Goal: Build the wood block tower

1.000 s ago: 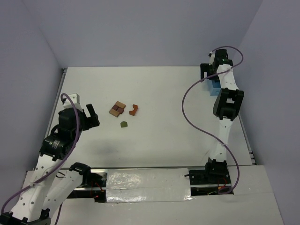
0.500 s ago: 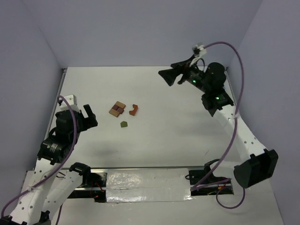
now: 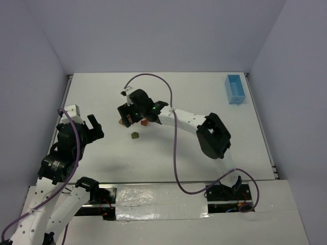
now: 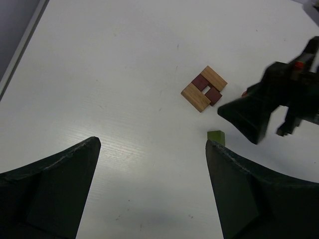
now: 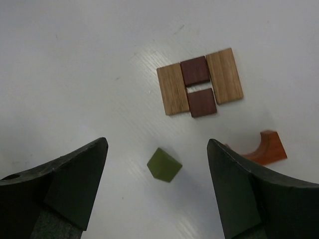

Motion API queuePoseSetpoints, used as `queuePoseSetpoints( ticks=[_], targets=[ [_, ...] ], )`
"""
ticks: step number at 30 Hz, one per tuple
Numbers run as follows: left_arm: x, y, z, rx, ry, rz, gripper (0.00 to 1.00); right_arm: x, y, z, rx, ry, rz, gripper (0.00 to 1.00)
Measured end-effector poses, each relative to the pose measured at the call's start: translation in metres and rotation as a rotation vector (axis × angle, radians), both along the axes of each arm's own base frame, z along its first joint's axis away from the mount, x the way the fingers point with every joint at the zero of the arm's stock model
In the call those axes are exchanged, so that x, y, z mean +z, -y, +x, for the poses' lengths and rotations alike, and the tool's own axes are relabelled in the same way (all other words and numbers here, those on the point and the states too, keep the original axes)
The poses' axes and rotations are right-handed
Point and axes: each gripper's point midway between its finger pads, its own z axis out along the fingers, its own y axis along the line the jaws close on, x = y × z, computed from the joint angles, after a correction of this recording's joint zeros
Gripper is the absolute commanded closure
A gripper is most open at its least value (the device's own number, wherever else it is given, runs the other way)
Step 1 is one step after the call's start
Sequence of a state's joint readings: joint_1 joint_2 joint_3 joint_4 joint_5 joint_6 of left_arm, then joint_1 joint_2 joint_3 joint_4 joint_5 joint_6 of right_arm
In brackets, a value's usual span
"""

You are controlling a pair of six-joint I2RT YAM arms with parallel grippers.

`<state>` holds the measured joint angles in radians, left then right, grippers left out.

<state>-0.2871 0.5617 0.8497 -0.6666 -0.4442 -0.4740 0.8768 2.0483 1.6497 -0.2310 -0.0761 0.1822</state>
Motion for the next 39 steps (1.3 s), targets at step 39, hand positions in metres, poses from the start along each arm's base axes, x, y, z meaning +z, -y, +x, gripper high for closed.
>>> queuePoseSetpoints(
  ticks=[39],
  targets=[
    [0.002, 0.004, -0.001, -0.023, 0.008, -0.01, 0.01, -0.101, -0.052, 0.033, 0.131, 0.049, -0.293, 0.45]
  ],
)
